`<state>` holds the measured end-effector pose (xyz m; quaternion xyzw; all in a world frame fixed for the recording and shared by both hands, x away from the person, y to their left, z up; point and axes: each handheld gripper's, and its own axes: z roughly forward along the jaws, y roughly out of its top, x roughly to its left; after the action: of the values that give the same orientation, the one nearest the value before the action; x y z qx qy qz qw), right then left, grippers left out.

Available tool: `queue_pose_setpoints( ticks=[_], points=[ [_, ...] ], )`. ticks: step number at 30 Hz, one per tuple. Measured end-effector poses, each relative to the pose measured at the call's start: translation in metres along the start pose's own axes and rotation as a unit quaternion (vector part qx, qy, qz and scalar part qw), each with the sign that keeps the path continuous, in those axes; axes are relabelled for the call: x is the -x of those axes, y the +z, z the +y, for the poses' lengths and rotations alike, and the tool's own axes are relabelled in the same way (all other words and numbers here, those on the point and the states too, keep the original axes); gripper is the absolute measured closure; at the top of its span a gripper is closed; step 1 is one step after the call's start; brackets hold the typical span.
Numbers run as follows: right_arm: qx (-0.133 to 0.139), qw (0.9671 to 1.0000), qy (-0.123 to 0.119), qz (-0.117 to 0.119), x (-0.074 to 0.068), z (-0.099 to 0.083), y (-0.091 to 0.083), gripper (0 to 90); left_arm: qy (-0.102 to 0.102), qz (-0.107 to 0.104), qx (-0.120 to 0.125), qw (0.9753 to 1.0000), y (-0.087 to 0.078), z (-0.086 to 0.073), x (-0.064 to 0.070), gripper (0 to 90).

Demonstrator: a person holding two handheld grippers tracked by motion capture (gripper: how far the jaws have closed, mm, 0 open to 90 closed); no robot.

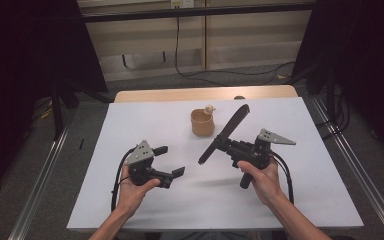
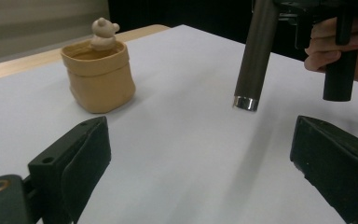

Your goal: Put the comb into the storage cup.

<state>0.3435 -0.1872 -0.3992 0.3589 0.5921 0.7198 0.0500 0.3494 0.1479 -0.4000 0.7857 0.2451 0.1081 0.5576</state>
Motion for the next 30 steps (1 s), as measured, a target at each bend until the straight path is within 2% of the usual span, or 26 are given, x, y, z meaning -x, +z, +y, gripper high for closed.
queue_pose_setpoints(
  ticks=[3,4,8,10,12,14,18,23,25,28,30],
  points=[
    [0.002,1.0,-0.007,-0.005,0.004,0.002,0.0,72.6,0.005,0.021,0.009,0.9997,-0.005,-0.006,-0.001,4.1],
    [-0.001,0.9999,-0.011,-0.009,0.005,0.002,0.0,72.6,0.003,0.023,0.009,0.9997,-0.006,-0.007,-0.002,4.1],
    [-0.003,0.9997,-0.017,-0.018,0.011,0.003,0.0,72.6,-0.008,0.059,0.022,0.998,-0.009,-0.012,-0.004,4.1],
    [-0.001,0.9995,-0.022,-0.022,0.013,0.007,0.0,72.6,-0.013,0.063,0.024,0.9976,-0.012,-0.015,-0.005,4.1],
    [-0.001,0.9993,-0.029,-0.024,0.013,0.011,0.001,72.6,-0.022,0.056,0.033,0.9977,-0.016,-0.018,-0.005,4.1],
    [-0.003,0.9984,-0.049,-0.029,0.014,0.015,0.003,72.6,-0.02,0.067,0.037,0.9969,-0.022,-0.02,-0.004,4.0],
    [-0.004,0.998,-0.052,-0.036,0.021,0.018,0.006,72.6,-0.026,0.082,0.048,0.9951,-0.028,-0.022,-0.005,3.7],
    [0.001,0.9972,-0.057,-0.047,0.026,0.024,0.008,72.6,-0.016,0.091,0.048,0.9946,-0.034,-0.03,-0.001,3.6],
    [-0.002,0.9969,-0.061,-0.05,0.027,0.026,0.009,72.6,-0.018,0.102,0.05,0.9934,-0.038,-0.034,-0.001,2.4],
    [0.002,0.9957,-0.072,-0.059,0.026,0.029,0.013,72.6,-0.036,0.118,0.065,0.9902,-0.043,-0.039,-0.001,2.2],
    [0.005,0.9951,-0.078,-0.061,0.024,0.031,0.015,72.6,-0.041,0.126,0.069,0.9888,-0.047,-0.041,-0.002,1.9]
  ],
)
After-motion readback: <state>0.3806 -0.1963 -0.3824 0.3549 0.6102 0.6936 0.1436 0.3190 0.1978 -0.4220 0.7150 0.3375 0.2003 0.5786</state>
